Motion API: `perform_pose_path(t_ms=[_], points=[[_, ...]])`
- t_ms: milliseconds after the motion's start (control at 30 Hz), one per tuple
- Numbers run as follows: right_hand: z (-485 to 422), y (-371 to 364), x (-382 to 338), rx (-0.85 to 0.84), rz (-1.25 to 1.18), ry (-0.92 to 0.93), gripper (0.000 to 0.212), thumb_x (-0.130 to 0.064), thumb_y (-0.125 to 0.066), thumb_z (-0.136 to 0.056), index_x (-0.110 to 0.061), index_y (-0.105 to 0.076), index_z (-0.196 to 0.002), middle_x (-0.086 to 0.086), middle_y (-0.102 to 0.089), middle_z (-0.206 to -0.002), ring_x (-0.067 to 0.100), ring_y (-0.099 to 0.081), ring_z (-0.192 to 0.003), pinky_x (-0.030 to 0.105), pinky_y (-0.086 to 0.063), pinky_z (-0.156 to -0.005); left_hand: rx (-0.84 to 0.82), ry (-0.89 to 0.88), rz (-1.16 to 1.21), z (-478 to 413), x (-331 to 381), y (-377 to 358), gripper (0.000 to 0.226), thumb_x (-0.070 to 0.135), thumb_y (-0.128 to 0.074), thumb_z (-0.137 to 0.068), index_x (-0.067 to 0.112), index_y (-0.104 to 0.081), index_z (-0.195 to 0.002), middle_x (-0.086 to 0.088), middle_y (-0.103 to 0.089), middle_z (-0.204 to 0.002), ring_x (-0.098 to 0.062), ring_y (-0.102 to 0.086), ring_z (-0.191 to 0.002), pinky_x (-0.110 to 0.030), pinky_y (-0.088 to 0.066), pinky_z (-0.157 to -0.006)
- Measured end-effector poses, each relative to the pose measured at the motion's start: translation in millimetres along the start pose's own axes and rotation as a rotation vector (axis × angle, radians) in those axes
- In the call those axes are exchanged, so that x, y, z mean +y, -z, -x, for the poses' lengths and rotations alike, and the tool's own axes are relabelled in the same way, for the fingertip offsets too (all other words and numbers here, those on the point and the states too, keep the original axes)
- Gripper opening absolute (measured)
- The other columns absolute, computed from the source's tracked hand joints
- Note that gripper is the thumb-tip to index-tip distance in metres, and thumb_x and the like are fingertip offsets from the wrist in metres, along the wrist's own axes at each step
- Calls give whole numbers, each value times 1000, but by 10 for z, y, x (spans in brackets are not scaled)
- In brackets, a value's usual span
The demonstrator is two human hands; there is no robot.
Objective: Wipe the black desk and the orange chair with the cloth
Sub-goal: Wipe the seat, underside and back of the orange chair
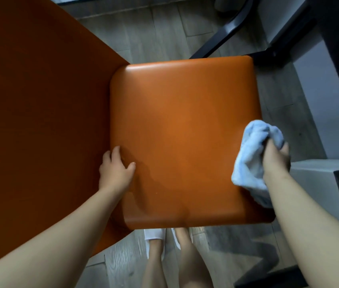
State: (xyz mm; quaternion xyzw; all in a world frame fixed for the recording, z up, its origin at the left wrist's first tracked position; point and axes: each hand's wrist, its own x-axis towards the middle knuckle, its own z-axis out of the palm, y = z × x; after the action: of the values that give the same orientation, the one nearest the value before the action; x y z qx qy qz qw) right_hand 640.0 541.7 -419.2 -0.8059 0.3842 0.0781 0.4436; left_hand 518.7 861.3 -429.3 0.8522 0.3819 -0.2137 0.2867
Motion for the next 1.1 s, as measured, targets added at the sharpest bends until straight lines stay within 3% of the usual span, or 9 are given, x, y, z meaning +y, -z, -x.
perform_pose_path(t_ms=[100,200,300,367,567,667,833,967,1100], points=[[-1,-308,-394,68,247,103,53,-60,-42,-66,-35,-45,-113,1,-61,-111,29,-58,-104,45,-42,-92,7,-163,-280,15,68,-64,75,47,-51,-90,34,-6,-149,0,6,-158,-30,-6,-144,-48,-25,-111],[44,-629,-630,-30,513,305,56,-56,-48,-75,-37,-40,-126,5,-46,-133,32,-40,-126,51,-31,-104,-2,-363,-441,-122,274,-81,78,54,-48,-90,43,6,-146,5,15,-157,-27,4,-145,-45,-20,-113],[142,-696,-531,-132,714,476,60,-56,-49,-82,-39,-31,-136,-3,-32,-145,24,-21,-137,54,-23,-105,-5,-341,-417,-333,532,-17,80,57,-48,-89,44,7,-146,5,14,-158,-29,6,-145,-48,-16,-114],[155,-548,-335,-81,749,519,57,-54,-47,-83,-37,-32,-135,-1,-35,-143,25,-25,-135,53,-28,-102,2,-354,-443,-447,669,48,83,60,-48,-87,45,8,-145,3,13,-158,-32,7,-145,-51,-13,-114],[-250,-456,-457,262,303,-66,64,-69,-30,-71,-26,-46,-115,10,-55,-117,35,-53,-109,52,-39,-94,-134,-390,-523,-686,871,178,109,78,-57,-66,47,12,-143,-9,12,-158,-44,7,-142,-53,-15,-113],[-486,-768,-858,209,242,32,62,-66,-33,-73,-26,-48,-119,8,-53,-121,32,-50,-114,49,-36,-98,-177,-403,-632,-699,912,95,121,79,-61,-59,43,18,-143,-19,17,-155,-52,8,-138,-54,-18,-112],[-705,-1139,-1335,113,587,353,61,-64,-35,-81,-37,-32,-135,7,-44,-135,33,-38,-122,50,-29,-99,-146,-414,-625,-708,923,59,127,76,-68,-55,40,16,-143,-23,14,-154,-55,6,-137,-56,-19,-111],[-644,-906,-1075,125,465,296,56,-60,-35,-82,-34,-35,-132,10,-48,-131,36,-45,-118,52,-35,-95,-167,-392,-591,-661,957,75,126,72,-70,-57,40,13,-145,-22,14,-154,-55,9,-137,-57,-15,-112],[-294,-455,-376,242,380,-16,63,-64,-31,-77,-26,-42,-126,18,-53,-123,39,-52,-110,51,-38,-91,-160,-383,-571,-634,966,73,125,71,-72,-57,40,12,-145,-22,15,-154,-54,10,-137,-57,-13,-113]])
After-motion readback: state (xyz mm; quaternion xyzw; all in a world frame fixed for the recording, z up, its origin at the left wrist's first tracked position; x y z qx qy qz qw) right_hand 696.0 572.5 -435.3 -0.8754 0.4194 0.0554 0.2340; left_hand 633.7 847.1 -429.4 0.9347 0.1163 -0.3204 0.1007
